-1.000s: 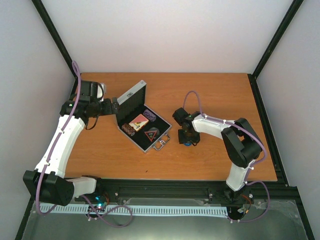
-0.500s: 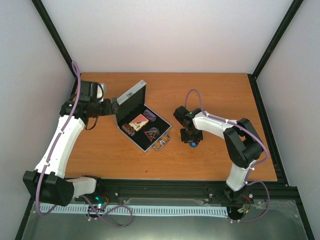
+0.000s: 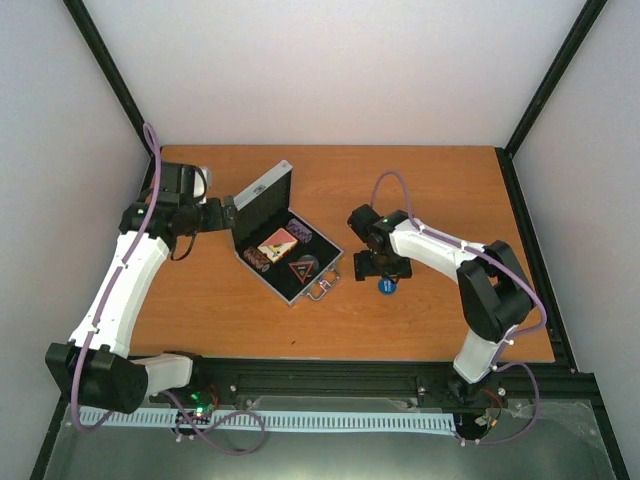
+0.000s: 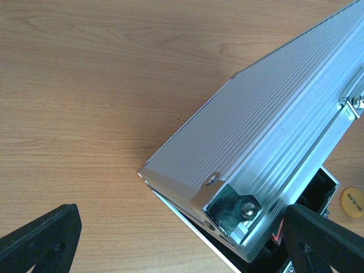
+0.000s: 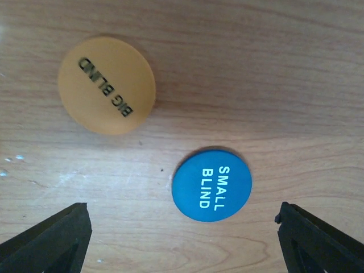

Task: Pack up texas hold em set

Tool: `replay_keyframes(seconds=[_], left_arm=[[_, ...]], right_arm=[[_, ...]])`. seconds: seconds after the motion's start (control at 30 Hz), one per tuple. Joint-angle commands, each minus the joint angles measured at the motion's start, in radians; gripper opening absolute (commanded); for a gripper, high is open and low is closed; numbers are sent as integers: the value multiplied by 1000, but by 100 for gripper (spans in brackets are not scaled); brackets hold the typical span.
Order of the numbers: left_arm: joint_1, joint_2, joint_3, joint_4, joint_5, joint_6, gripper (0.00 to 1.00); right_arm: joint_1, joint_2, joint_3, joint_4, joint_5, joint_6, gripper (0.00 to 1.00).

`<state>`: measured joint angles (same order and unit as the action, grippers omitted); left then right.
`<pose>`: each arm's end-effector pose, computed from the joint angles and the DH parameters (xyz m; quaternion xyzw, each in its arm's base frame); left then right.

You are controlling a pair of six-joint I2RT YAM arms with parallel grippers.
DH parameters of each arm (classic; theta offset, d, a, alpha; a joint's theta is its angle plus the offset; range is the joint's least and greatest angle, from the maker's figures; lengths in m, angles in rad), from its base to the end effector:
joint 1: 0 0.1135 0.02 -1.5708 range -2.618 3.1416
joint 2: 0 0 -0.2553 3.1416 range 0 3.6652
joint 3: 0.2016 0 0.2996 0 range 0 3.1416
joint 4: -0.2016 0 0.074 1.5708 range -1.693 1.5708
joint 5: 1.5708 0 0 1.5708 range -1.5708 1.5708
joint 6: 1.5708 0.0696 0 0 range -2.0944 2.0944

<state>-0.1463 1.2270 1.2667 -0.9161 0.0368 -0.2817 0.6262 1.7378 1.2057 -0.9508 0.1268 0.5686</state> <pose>0.3130 -0.0487 0.3151 -0.0573 0.9384 -0.0892 0.3288 0.2955 0.2029 0.1255 -0.0259 0.9967 -0.0277 0.0719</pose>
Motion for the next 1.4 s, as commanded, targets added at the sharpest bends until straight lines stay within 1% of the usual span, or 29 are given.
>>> replay_keyframes(seconds=[0.0,0.2,0.37,0.47,0.77,0.83,0.97,1.07,1.2,1.23,1.3,1.37], left_arm=[[-3,-23,-3,-17,-12,10,100],[-3,-20,-4,-14,-13,10,100],[-3,-17,-1,-13,-10,10,100],[-3,-17,-3,-13,-10,10,100],[-3,-18,-7,-14,-17,11,100],[-3,-18,-8,-14,-16,12,100],[-3,-18,-6,-14,-17,12,100],[-2,-17,-7,-13,-15,11,100],[-3,-16,-9,-10,-12,10,100],[-3,-17,-9,-9,-10,10,100],[-3,-18,-7,-10,-11,9,100],[-3,-19,-7,-12,-11,9,100]], right_arm=[[-33,7,-51,27,-30,-3,90],[-90,24,-102,69,-79,-64,86],[-92,46,-95,78,-73,-93,85],[-93,61,-99,89,-78,-93,83],[-94,102,-127,121,-78,-90,83],[-94,107,-129,122,-82,-87,77],[-93,96,-147,125,-86,-74,69],[-94,87,-164,124,-86,-65,65],[-93,79,-170,118,-81,-59,64],[-94,77,-170,117,-78,-58,59],[-92,78,-170,114,-72,-58,58],[-93,77,-167,111,-68,-55,47]])
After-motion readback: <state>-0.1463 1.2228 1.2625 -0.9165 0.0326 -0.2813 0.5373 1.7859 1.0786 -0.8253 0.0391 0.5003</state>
